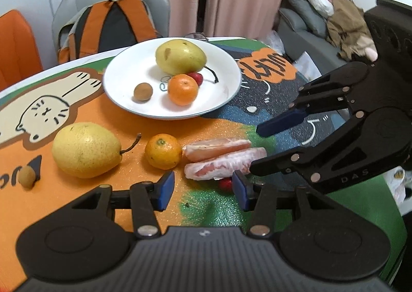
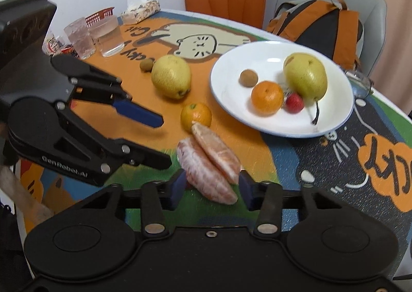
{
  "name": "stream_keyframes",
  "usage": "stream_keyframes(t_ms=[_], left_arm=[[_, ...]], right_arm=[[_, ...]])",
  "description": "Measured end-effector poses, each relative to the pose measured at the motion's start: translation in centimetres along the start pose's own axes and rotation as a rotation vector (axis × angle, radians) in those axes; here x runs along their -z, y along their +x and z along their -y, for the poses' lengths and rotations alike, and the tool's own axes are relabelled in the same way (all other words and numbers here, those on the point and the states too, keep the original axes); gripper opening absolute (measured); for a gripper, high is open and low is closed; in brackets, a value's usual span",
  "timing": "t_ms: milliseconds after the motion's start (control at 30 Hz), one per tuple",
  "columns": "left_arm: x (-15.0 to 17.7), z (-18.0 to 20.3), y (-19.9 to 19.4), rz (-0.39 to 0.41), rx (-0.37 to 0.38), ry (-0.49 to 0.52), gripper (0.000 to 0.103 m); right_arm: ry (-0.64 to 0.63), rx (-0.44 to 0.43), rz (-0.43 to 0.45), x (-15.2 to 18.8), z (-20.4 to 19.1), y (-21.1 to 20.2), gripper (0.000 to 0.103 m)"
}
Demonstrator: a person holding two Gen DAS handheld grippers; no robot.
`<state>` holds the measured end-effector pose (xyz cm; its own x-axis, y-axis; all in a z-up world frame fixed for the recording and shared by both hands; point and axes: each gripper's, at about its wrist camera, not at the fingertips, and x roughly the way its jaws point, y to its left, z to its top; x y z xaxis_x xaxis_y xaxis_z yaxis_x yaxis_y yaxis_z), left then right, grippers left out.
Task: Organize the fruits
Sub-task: 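Move the right gripper to a peeled pomelo segment while the left gripper approaches the small red fruit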
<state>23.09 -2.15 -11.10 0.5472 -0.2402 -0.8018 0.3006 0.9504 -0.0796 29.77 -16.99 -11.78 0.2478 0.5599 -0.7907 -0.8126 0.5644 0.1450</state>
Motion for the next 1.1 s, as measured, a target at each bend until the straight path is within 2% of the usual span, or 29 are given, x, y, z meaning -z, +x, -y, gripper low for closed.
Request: stream_keyframes(t_ms=[133,600,1100], left_arm=[[-0.4,0.0,0.0,0.004,0.003,0.018,0.048],[-0.4,-0.2,0.1,-0.009,-0.001,-0.004,0.048],[0.2,0.0,0.3,-0.027,0.005,-0.021,0.048]], right_arm=[[-0.022,0.006,-0.016,0.5,-0.2,0.3,0.036],[-0.115,0.014,-0.023,0.3,-1.2,1.3,0.039],[-0.115,-0.013,-0.013,1.3,-0.9,-0.1,0.025]])
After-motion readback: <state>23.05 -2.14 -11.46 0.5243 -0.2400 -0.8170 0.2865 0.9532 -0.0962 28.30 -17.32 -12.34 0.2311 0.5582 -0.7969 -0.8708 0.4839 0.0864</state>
